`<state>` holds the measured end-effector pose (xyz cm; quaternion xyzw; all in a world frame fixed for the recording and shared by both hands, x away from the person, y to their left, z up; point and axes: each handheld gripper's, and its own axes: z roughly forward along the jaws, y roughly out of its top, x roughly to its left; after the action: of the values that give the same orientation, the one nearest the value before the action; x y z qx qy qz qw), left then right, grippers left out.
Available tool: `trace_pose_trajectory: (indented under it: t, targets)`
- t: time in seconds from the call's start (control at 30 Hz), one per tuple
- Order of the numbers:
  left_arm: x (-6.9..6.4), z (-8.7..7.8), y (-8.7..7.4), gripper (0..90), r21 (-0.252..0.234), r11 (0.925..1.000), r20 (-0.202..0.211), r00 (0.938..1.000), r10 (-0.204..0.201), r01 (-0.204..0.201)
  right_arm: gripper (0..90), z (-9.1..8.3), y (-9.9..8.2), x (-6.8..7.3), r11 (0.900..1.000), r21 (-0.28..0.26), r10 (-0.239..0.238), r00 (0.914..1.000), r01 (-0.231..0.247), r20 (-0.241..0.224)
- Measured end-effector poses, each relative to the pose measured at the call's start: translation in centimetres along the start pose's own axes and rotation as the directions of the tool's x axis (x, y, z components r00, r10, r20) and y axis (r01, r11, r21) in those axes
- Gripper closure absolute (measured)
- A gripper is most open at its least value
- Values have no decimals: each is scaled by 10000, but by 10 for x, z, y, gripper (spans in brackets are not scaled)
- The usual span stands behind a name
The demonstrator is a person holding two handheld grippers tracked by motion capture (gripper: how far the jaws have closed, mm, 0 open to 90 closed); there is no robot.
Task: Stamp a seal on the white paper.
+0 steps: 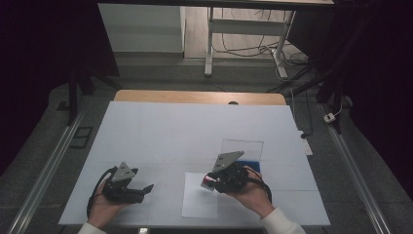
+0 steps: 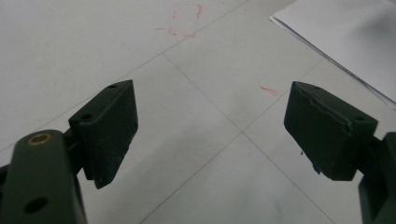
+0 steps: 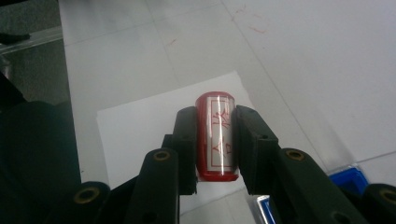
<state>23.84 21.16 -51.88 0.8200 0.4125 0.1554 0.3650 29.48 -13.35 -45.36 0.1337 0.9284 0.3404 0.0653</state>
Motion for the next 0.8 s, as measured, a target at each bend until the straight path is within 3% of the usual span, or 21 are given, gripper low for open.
trace_pose_trajectory:
  t: [0.4,0.8]
  targets:
    - [0,0,0,183,-25,10000,55,10000,-23,23,705,18,7,12,9969,543,-566,9981,578,-234]
    - [0,0,0,189,-7,10000,77,10000,-20,20,705,30,9,15,9938,862,-689,9974,706,-217]
